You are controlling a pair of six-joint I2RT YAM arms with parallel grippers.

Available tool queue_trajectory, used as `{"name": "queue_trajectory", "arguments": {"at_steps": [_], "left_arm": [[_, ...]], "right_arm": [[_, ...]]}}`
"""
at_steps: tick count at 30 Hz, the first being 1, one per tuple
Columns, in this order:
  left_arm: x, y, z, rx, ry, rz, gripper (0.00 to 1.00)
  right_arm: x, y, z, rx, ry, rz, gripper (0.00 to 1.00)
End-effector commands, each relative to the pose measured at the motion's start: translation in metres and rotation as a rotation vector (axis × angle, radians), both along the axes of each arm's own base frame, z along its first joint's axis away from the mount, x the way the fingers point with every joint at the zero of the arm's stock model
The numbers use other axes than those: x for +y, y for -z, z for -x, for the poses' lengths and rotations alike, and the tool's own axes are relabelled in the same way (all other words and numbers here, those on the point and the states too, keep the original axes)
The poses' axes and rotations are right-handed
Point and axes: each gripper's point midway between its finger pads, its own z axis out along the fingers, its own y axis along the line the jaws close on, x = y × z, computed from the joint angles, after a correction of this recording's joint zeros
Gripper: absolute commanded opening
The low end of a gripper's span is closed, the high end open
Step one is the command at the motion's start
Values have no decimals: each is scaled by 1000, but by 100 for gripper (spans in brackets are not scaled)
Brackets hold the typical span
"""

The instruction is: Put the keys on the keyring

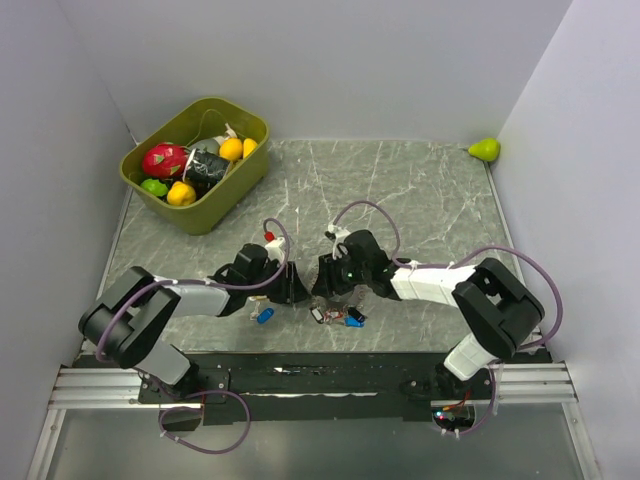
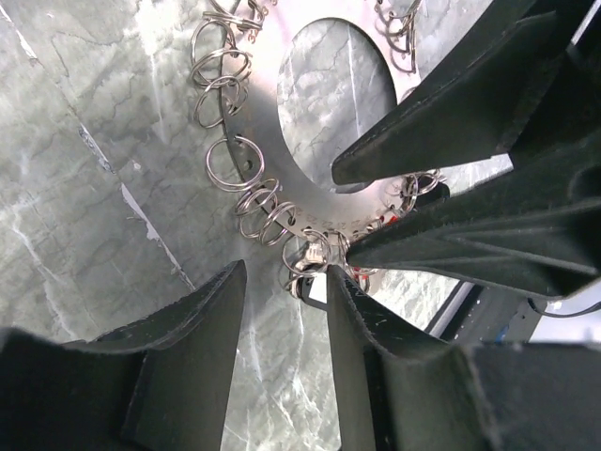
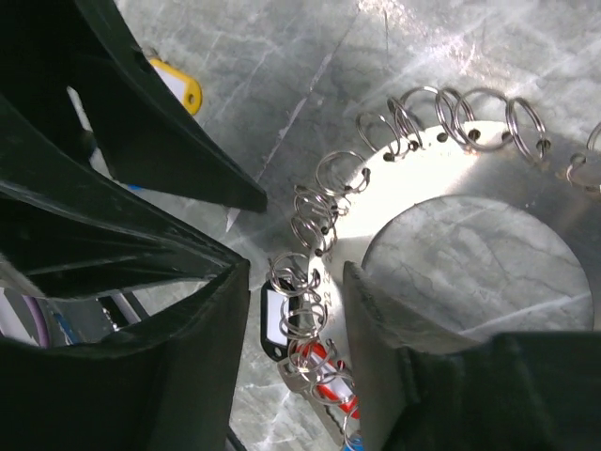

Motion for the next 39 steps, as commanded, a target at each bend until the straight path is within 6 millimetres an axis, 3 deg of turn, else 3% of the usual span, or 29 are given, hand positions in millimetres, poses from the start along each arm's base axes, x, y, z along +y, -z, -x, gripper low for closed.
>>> {"name": "queue_trajectory", "arguments": {"at_steps": [1, 15, 31, 39], "left_arm": [[-10, -7, -1, -45, 31, 55, 45], [-8, 3, -3, -43, 6, 62, 33], [7, 11, -10, -43, -83, -16, 22], [8, -2, -9, -82, -90, 20, 26]], "right_arm": [[17, -14, -13, -44, -9, -49, 48], [22, 2, -19, -9, 2, -36, 45], [24, 0, -20, -5, 3, -55, 45], [16, -4, -19, -14, 23, -36, 45]]}}
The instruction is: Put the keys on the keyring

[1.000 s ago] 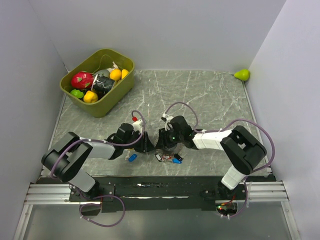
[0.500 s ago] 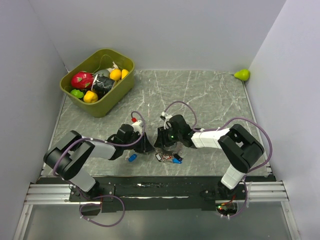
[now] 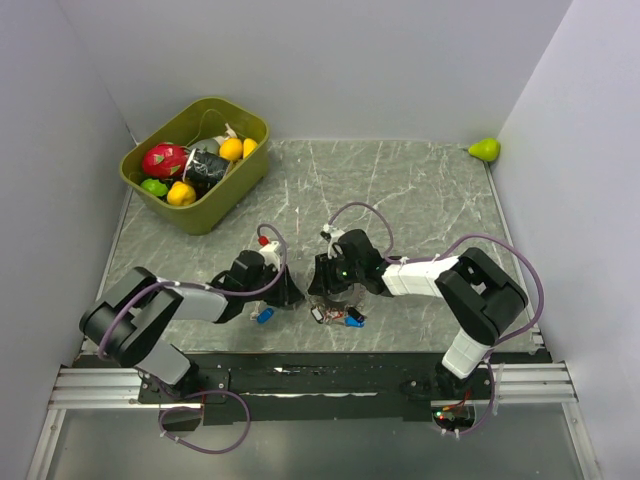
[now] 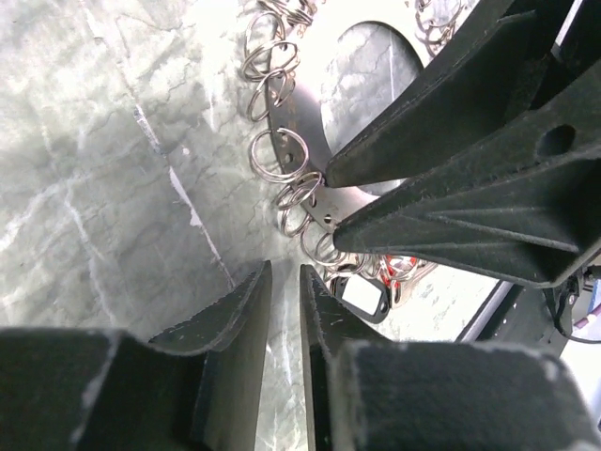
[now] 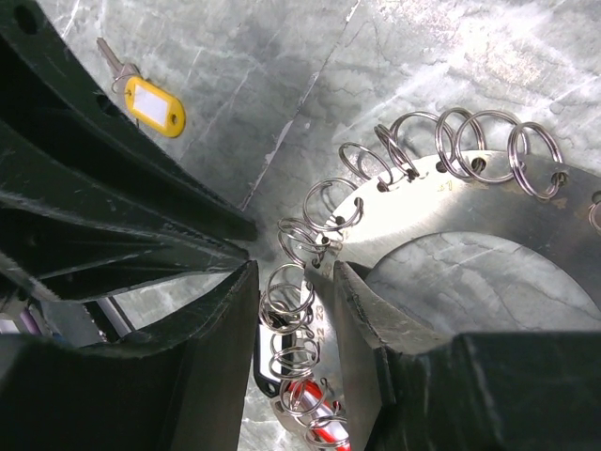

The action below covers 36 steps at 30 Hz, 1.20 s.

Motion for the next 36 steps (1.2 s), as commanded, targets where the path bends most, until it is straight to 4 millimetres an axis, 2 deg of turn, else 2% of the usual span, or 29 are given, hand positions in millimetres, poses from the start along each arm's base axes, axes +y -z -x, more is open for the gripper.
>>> {"name": "queue_trajectory", "arguments": {"at_steps": [1, 6, 10, 16, 19, 26, 36], "left_arm": [[-1, -19, -9, -67, -33, 31, 27], [8, -26, -14, -95, -101, 29, 32], [5, -35, -12, -116, -90, 71, 37], [-8, -30, -5, -71, -33, 127, 43], [-12, -23, -8, -43, -43, 139, 45], [-15, -3, -8, -9, -45, 141, 44], [-17, 4, -10, 0, -44, 139, 37]], "right_arm": [[2, -20, -11, -56, 21, -21, 44], [-6, -22, -11, -61, 60, -31, 43], [-3, -27, -12, -59, 54, -88, 43], [5, -28, -13, -34, 37, -129, 43], [5, -25, -13, -20, 43, -124, 42], [6, -18, -13, 0, 47, -108, 40], [7, -6, -15, 35, 59, -104, 36]]}}
